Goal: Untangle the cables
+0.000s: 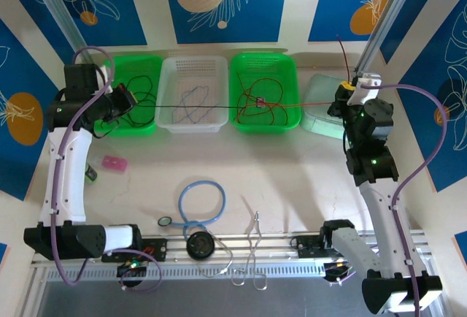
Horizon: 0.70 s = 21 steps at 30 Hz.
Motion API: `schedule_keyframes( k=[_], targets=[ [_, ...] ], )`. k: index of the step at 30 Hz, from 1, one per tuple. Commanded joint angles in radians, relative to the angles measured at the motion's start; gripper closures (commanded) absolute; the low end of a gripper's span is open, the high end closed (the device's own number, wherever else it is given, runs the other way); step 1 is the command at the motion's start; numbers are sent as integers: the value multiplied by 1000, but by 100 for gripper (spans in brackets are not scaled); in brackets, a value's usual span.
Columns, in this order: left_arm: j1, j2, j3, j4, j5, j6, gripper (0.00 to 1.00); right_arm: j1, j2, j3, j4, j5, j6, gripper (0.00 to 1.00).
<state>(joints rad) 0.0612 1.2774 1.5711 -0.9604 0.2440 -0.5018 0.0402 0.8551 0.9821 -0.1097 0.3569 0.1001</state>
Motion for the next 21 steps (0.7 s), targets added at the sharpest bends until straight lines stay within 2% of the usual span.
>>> schedule_keyframes(
  k=[1,8,21],
  targets=[
    [47,-28,-18,-17,22,28,100,-22,-20,38,-8,66,21,100],
    [108,-49,-46,-11,52,31,100,-50,-25,38,-18,152,29,100],
    [191,-64,-49,-25,86,51,100,-124,-36,40,-34,214,46,100]
  ],
)
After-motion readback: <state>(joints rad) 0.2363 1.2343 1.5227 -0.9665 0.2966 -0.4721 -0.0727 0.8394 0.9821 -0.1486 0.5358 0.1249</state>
